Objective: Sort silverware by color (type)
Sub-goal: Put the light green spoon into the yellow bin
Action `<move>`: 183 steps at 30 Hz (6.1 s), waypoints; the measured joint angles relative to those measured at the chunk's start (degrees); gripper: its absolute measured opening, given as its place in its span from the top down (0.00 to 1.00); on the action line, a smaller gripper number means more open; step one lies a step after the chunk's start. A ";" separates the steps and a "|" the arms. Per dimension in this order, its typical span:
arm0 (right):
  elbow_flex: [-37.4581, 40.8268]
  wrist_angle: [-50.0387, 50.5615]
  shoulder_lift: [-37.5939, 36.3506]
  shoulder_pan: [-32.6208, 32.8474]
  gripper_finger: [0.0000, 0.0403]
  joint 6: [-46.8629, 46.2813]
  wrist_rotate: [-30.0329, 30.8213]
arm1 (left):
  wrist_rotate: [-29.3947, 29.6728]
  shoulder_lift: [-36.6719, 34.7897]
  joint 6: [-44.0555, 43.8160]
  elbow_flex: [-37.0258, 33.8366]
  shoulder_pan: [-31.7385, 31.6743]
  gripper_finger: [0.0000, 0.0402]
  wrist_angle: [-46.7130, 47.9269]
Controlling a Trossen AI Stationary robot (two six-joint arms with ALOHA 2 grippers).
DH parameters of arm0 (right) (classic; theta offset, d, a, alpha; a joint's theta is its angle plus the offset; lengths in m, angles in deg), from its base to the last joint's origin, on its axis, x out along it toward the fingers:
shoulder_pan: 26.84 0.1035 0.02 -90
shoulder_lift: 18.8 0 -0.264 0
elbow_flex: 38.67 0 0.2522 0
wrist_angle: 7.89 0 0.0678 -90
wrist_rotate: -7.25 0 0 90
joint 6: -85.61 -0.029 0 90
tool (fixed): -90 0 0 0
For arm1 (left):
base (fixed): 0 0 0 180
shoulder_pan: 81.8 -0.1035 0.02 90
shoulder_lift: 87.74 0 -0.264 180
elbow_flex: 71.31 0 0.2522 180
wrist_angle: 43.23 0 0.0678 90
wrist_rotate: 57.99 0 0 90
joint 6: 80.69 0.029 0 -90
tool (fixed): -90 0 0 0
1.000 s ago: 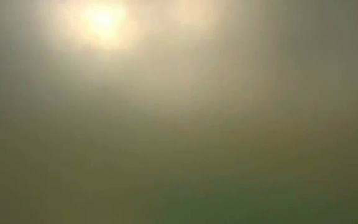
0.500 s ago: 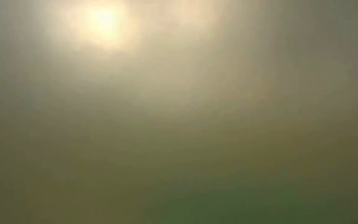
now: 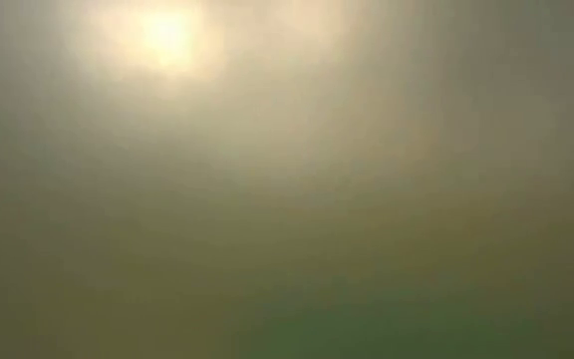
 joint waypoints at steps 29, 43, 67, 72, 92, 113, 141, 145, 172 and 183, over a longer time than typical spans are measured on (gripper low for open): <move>0.00 -2.13 0.00 0.00 0.76 -8.14 -0.04 | -3.25 -12.54 -19.71 -17.07 3.07 0.72 10.91; 0.00 -4.36 -0.01 -0.01 0.76 -16.16 -0.02 | -7.47 -32.72 -73.76 -55.89 8.42 0.72 -1.47; 0.00 -5.16 -0.02 0.00 0.76 -15.56 -0.04 | -22.14 -21.72 -89.32 -48.90 6.90 0.78 2.75; 0.00 -5.18 0.00 -0.01 0.76 -15.56 -0.04 | -24.52 -18.01 -90.71 -47.83 6.33 0.78 3.95; 0.00 -6.40 -0.02 -0.02 0.76 -15.63 -0.06 | -22.34 -17.69 -89.88 -47.56 4.57 0.78 5.79; 0.00 -6.60 -0.02 0.00 0.76 -15.65 -0.04 | -19.49 -13.27 -86.63 -47.48 2.94 0.95 3.26; 0.00 -8.17 -0.02 0.00 0.76 -15.60 -0.06 | 24.91 -23.79 -46.46 -45.14 2.63 0.95 2.59; 0.00 -8.17 -0.02 0.00 0.76 -15.63 -0.05 | 25.61 -24.57 -41.73 -46.59 3.27 0.94 2.32; 0.00 -8.80 -0.02 0.00 0.76 -15.66 -0.06 | 15.70 -23.18 -1.85 -39.11 1.57 0.95 -34.62; 0.00 -9.22 -0.02 -0.02 0.76 -15.56 -0.06 | 9.16 -9.75 1.98 -25.29 0.87 0.90 -34.56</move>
